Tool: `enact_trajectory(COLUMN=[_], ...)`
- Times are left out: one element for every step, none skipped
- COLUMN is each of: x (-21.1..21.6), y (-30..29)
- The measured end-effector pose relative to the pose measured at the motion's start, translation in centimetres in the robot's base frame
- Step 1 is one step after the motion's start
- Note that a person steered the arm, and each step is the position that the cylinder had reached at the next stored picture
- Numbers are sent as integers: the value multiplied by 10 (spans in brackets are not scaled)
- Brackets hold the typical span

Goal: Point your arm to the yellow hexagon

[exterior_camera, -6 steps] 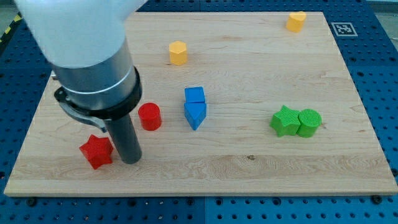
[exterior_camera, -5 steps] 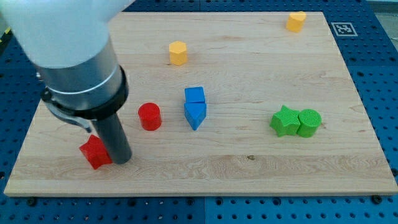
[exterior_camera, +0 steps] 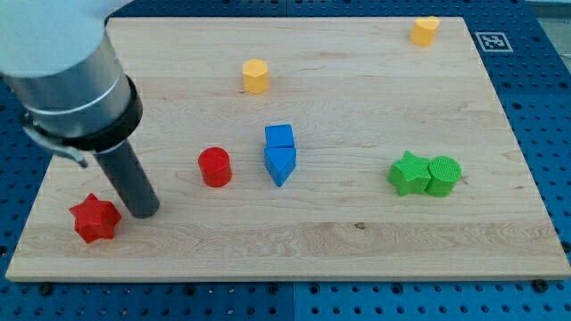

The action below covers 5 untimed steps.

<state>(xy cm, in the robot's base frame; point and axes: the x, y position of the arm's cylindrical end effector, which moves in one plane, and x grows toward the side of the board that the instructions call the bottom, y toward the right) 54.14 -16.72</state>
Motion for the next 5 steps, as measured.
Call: enact_trajectory(x=[-38,-104,-184,-200,-201], y=[0,2,34,45,67])
